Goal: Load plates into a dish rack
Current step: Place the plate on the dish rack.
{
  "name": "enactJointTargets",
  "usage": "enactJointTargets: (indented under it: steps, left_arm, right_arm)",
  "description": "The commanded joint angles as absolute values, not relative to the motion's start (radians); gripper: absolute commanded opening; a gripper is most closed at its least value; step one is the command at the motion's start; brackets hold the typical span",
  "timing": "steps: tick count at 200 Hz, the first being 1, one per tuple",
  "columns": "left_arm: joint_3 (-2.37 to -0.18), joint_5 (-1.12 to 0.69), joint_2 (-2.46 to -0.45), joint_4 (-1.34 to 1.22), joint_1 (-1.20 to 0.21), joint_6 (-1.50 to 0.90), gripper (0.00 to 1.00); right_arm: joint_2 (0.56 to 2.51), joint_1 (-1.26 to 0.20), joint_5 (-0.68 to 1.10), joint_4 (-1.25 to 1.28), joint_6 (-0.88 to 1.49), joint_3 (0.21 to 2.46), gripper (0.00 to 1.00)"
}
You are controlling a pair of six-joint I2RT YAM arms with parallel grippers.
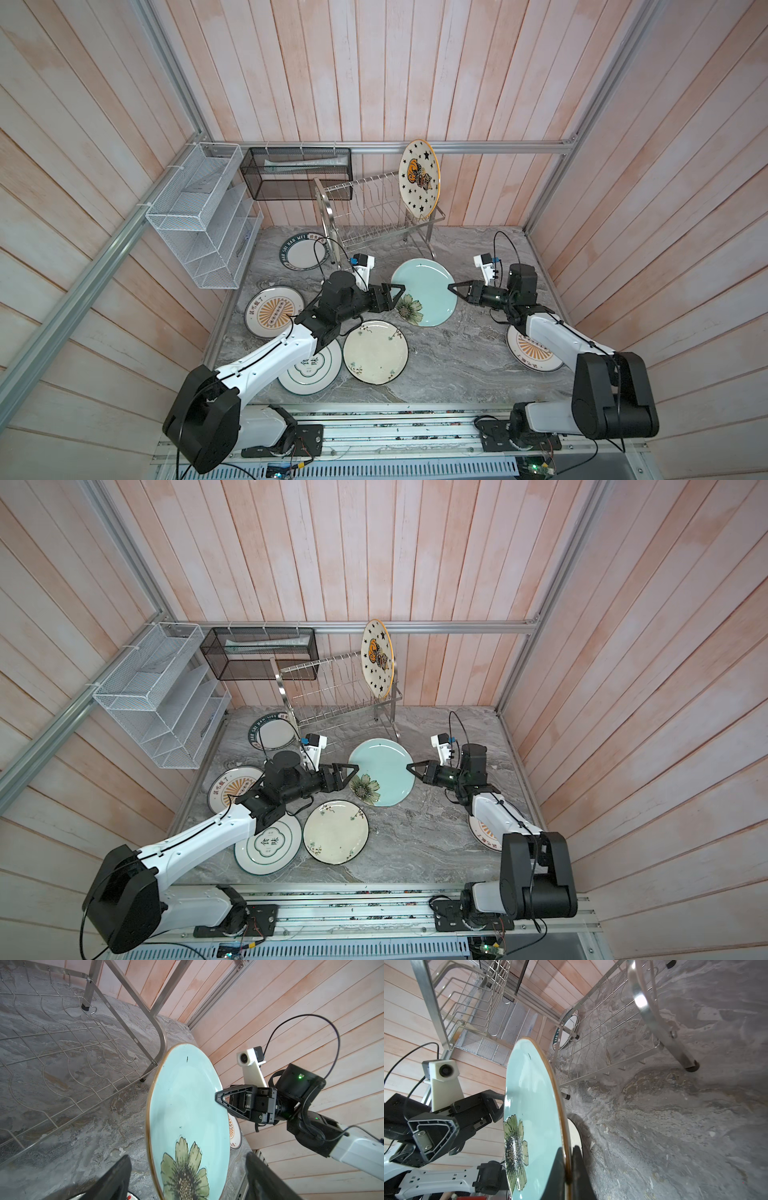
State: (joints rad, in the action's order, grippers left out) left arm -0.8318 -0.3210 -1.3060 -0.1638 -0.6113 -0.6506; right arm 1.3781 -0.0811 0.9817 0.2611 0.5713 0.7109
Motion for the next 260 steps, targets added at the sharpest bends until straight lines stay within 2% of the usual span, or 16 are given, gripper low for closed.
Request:
enactJointTargets:
  steps: [1, 66, 119, 131, 147, 186, 218, 260]
  left_arm:
    - [-0.816, -0.319, -1.304, -0.157, -0.611, -0.664, 0.84]
    - [-0.818, -0.340, -1.313, -0.157, -0.612, -0.668, 0.59]
    - [-0.812, -0.348, -1.308, -0.171, -0.612, -0.673, 0.47]
    - [-0.811, -0.349, -1.307, -0.173, -0.612, -0.675, 0.40]
    - [-0.809, -0.344, -1.305, -0.173, -0.611, -0.679, 0.26]
    - [-0.801, -0.338, -1.295, -0.183, -0.612, -0.686, 0.15]
    - [-0.794, -0.333, -1.282, -0.194, -0.612, -0.686, 0.02]
    - [-0.768, -0.326, -1.262, -0.252, -0.612, -0.711, 0.00]
  right_arm:
    - [1.356, -0.102, 1.058, 0.346, 0.582, 0.747, 0.00]
    - [1.351, -0.130, 1.084, 0.431, 0.628, 0.732, 0.00]
    - [1.349, -0.138, 1.095, 0.466, 0.633, 0.724, 0.00]
    - [1.350, -0.141, 1.095, 0.472, 0.634, 0.721, 0.00]
    - [1.350, -0.143, 1.100, 0.481, 0.637, 0.719, 0.00]
    - [1.351, -0.166, 1.110, 0.512, 0.649, 0.722, 0.00]
    - [1.359, -0.178, 1.126, 0.538, 0.661, 0.723, 0.00]
    - [1.353, -0.190, 1.148, 0.557, 0.649, 0.707, 0.01]
